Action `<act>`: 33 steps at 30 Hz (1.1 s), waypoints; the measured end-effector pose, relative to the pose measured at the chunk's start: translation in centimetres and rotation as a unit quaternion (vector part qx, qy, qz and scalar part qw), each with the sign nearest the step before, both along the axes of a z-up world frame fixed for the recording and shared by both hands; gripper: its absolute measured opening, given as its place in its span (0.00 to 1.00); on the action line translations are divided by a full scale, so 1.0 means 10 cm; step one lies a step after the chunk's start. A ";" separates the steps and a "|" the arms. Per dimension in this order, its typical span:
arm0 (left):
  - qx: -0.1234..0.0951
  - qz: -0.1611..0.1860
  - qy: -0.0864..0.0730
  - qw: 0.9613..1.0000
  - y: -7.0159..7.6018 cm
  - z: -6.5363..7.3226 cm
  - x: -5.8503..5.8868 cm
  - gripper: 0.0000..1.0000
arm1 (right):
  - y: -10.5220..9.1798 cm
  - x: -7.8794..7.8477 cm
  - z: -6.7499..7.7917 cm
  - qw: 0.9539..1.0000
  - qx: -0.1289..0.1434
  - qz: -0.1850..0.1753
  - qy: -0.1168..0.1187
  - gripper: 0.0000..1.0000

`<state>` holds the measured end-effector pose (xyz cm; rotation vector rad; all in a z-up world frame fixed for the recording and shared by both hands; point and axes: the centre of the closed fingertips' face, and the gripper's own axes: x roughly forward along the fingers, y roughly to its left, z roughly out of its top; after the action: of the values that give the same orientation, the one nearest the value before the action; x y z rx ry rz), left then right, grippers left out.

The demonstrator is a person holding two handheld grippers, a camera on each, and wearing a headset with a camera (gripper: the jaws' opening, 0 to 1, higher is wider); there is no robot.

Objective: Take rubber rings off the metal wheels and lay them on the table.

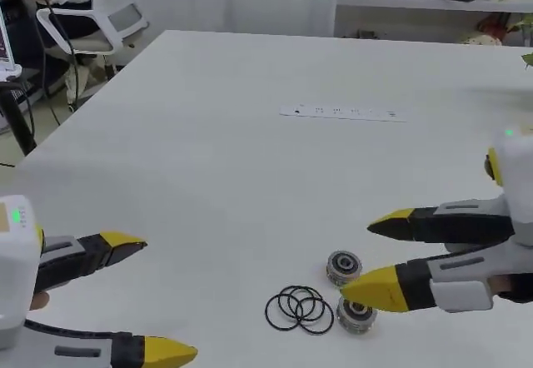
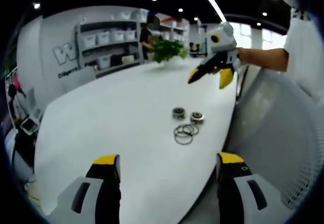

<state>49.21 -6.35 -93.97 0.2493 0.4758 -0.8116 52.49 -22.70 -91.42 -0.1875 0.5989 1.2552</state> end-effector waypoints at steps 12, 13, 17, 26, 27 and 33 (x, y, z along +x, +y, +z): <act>-0.025 0.009 0.006 1.000 -0.02 0.01 -0.01 0.85 | -0.47 -0.04 -0.20 0.999 -0.008 -0.048 -0.004 0.87; -0.026 0.010 0.008 1.000 -0.02 0.01 -0.01 0.86 | -0.51 -0.04 -0.23 0.998 -0.007 -0.055 0.000 0.88; -0.032 0.012 0.010 0.999 -0.03 0.01 -0.02 0.89 | -0.65 -0.06 -0.34 0.996 -0.004 -0.083 0.013 0.93; -0.051 0.025 0.028 0.998 -0.02 -0.03 -0.03 1.00 | -0.93 -0.09 -0.52 0.989 -0.003 -0.141 0.035 0.99; -0.051 0.026 0.028 0.998 -0.02 -0.04 -0.03 1.00 | -0.95 -0.10 -0.53 0.989 -0.002 -0.145 0.038 0.99; -0.053 0.033 0.037 0.997 -0.01 -0.10 -0.05 1.00 | -1.01 -0.15 -0.61 0.986 -0.006 -0.159 0.046 0.99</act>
<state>48.74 -6.45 -94.96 0.1054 0.5062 -0.7810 50.99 -32.83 -97.54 -0.0402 0.6866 0.9551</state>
